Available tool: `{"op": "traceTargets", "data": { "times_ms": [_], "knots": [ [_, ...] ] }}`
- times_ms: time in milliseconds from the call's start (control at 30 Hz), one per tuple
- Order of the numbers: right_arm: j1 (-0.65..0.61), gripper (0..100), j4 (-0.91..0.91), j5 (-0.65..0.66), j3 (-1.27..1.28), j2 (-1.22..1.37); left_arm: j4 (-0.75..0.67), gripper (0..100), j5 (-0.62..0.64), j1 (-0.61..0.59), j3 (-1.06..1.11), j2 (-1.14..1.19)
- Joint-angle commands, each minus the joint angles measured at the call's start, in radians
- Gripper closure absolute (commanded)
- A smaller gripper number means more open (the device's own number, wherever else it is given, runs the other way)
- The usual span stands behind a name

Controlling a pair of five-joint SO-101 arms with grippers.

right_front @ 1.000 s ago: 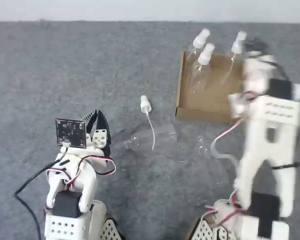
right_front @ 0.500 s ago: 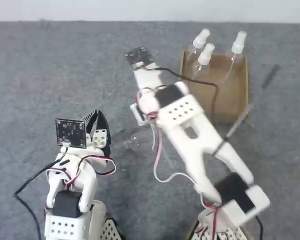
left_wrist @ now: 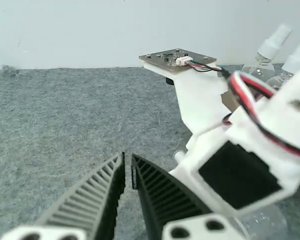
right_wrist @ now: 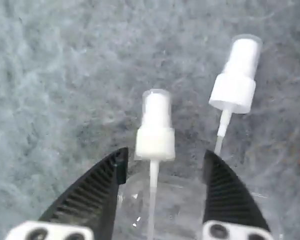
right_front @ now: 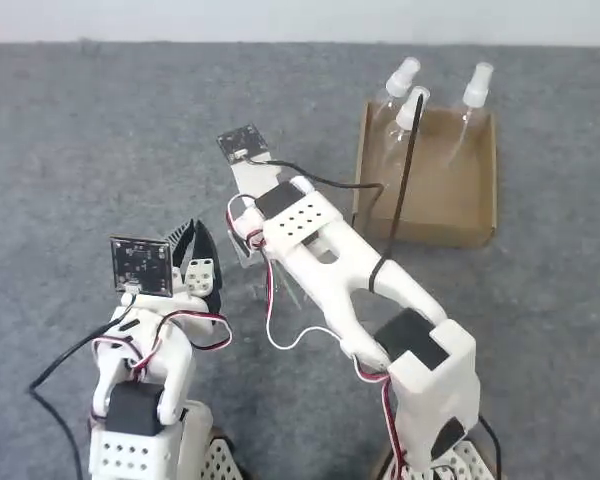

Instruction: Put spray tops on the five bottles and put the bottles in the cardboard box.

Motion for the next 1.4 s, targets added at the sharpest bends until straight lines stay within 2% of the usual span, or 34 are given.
{"op": "traceTargets", "data": {
  "times_ms": [0,200,433,600,767,1000,1200,1367],
  "knots": [
    [-0.001,79.2,-0.010,-0.009,-0.068,-0.041,-0.005,99,-0.008,0.000,-0.031,-0.011],
    [0.039,79.3,0.177,0.017,-0.110,-0.177,-0.005,99,-0.008,0.000,-0.031,-0.011],
    [0.170,79.4,0.479,0.365,-0.120,-0.331,0.005,99,-0.006,0.000,-0.047,-0.002],
    [0.249,79.4,0.659,0.514,-0.107,-0.403,0.026,99,-0.006,-0.009,-0.073,0.000],
    [0.343,79.1,0.644,0.589,0.083,-0.562,0.069,99,-0.028,-0.008,-0.180,0.143],
    [0.479,79.0,0.404,0.595,0.532,-0.792,0.095,98,-0.058,0.000,-0.452,0.623],
    [0.542,78.9,0.248,0.617,0.763,-0.839,0.138,85,0.037,-0.008,-0.717,1.010],
    [0.575,78.9,0.127,0.617,0.893,-0.837,0.140,81,0.103,-0.008,-0.860,1.254]
  ]
}}
